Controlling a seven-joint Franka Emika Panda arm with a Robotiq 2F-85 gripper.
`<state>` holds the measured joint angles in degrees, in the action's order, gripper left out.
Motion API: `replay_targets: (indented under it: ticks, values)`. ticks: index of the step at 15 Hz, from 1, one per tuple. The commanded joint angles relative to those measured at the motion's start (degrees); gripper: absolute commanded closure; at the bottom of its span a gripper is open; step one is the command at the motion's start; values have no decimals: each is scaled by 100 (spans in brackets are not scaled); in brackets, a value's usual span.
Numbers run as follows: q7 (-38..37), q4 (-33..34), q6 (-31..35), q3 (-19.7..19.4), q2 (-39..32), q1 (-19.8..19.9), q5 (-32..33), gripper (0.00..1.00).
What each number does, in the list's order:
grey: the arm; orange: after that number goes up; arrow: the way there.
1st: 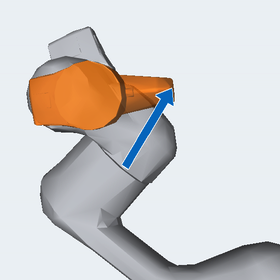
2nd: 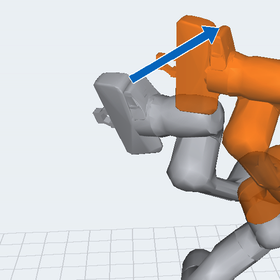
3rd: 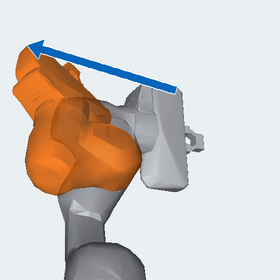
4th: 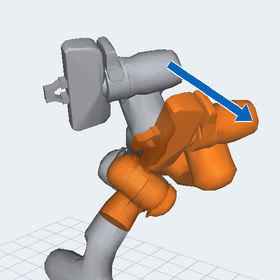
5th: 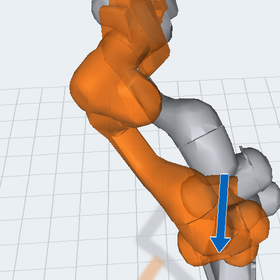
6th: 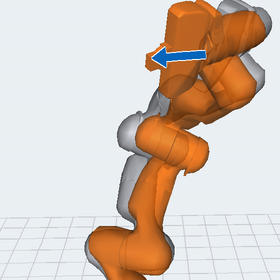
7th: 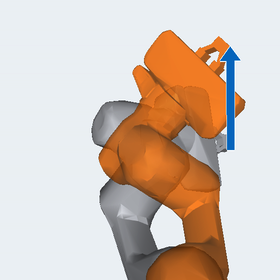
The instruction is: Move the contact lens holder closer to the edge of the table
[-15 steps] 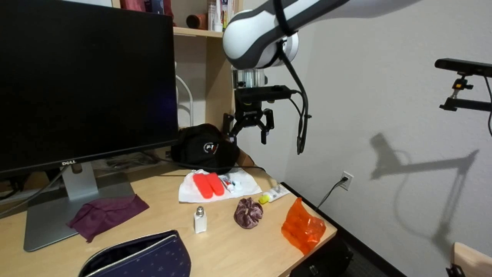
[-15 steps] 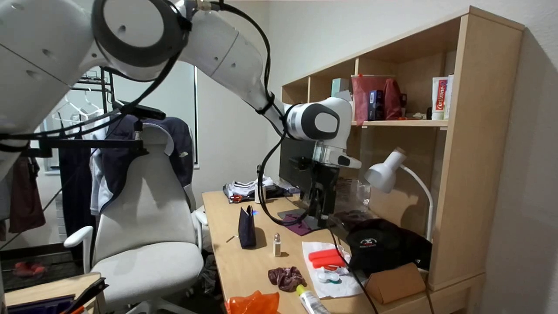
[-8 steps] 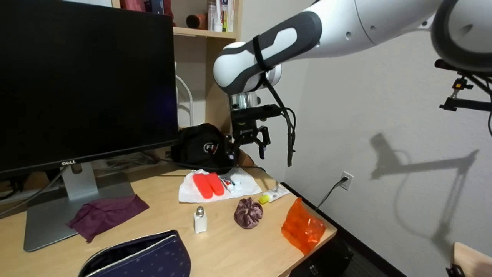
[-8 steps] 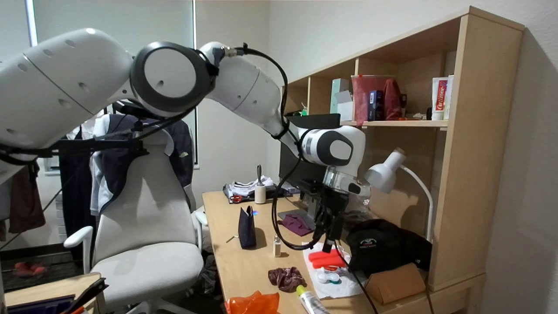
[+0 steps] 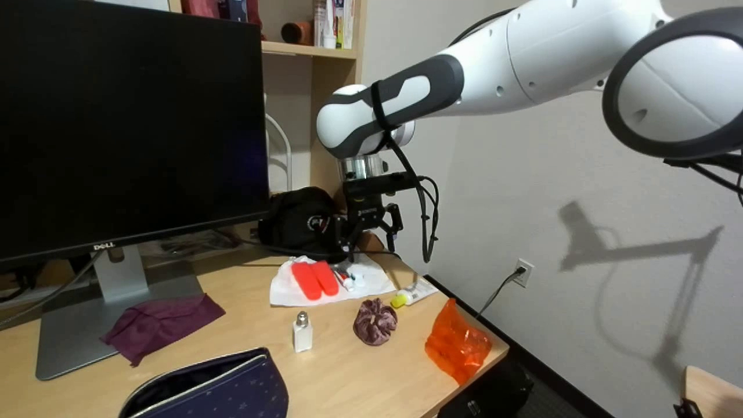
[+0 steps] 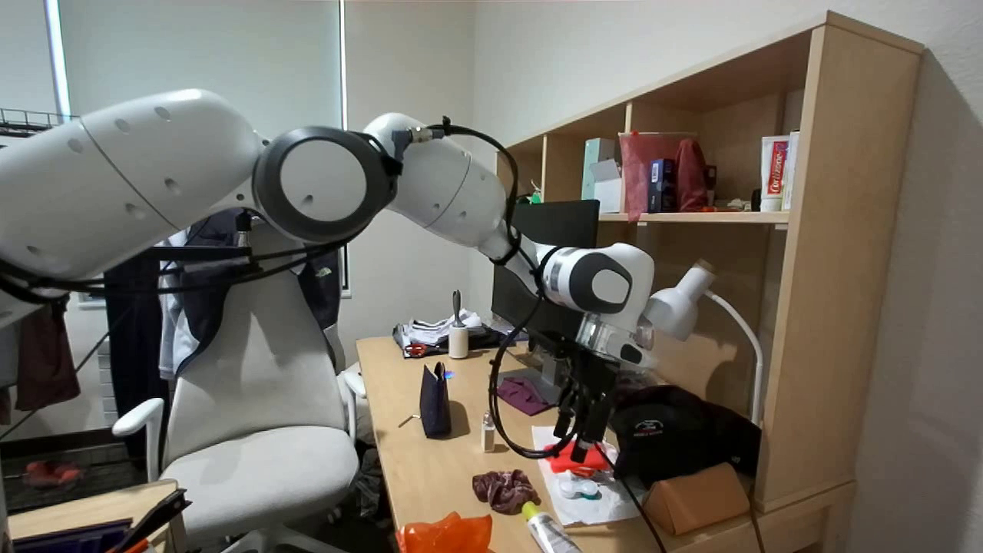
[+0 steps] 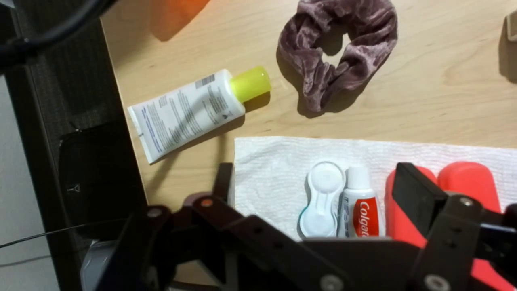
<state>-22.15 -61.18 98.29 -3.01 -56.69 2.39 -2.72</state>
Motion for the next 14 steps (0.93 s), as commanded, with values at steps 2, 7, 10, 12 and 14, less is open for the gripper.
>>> replay_targets:
  ticks: [2,7,10,12,14]
  values:
    - [-94,64,39,-83,-59,-60,-104,0]
    - [-527,-14,299,-54,-236,12,-449,0]
    - [-708,-100,521,-77,-281,42,-606,0]
    - [-816,-180,642,-129,-267,49,-673,0]
    - [-913,-328,811,-168,-177,87,-732,0]
